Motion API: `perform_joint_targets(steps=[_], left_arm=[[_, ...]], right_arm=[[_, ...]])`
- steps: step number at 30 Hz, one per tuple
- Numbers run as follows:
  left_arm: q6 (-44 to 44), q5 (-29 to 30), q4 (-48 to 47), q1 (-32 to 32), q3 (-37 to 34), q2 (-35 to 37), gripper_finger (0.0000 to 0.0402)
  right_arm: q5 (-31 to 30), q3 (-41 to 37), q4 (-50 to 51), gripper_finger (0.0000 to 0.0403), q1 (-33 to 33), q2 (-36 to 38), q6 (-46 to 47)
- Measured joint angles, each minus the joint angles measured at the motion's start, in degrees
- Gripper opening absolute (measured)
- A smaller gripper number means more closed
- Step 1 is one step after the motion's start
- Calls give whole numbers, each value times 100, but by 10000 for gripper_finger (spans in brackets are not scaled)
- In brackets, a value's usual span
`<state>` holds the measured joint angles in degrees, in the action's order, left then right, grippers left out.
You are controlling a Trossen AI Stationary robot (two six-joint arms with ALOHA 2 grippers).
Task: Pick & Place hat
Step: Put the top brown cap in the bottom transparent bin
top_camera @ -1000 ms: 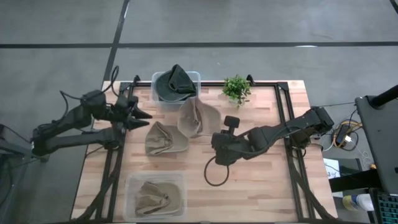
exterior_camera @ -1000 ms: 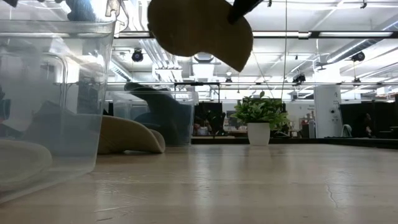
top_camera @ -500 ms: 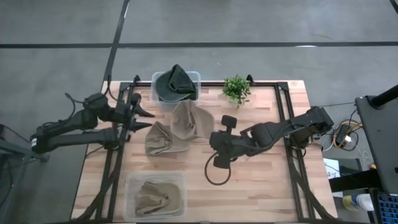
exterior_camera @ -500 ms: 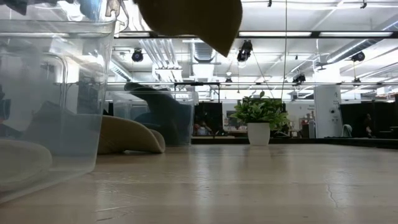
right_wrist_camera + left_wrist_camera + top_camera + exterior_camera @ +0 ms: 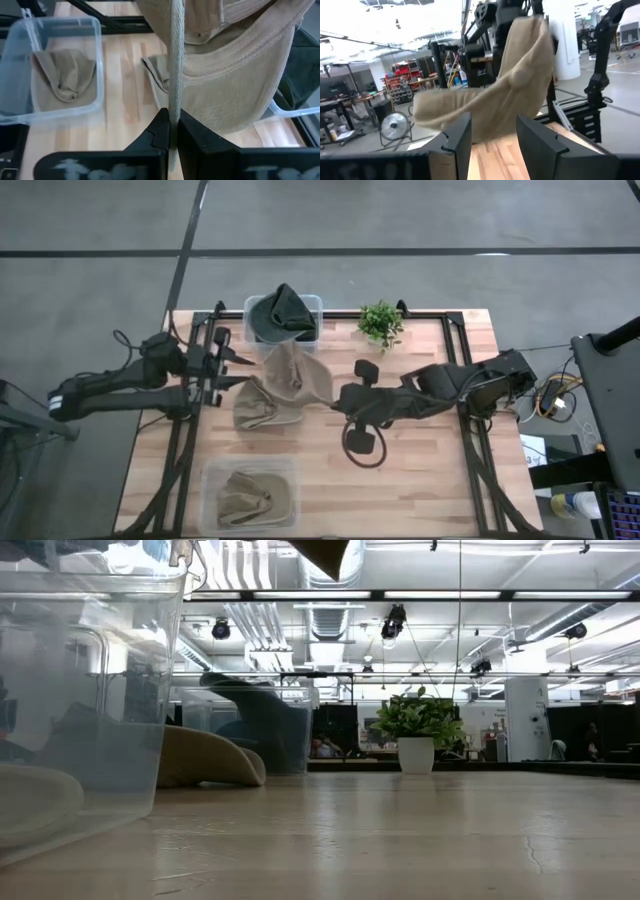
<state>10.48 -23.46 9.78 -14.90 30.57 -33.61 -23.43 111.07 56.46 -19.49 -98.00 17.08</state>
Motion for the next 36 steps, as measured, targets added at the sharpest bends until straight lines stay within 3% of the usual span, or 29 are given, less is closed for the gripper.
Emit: perform_joint_targets(steps=[21, 28, 36], left_arm=[[-238, -2, 396, 11, 43, -216, 147], [-635, -156, -253, 15, 9, -199, 147], [-657, -369, -369, 15, 28, 29, 147]], right_arm=[[566, -324, 21, 13, 305, -44, 74], [617, -284, 80, 13, 407, -9, 50], [1192, -267, 228, 13, 591, 0, 76]])
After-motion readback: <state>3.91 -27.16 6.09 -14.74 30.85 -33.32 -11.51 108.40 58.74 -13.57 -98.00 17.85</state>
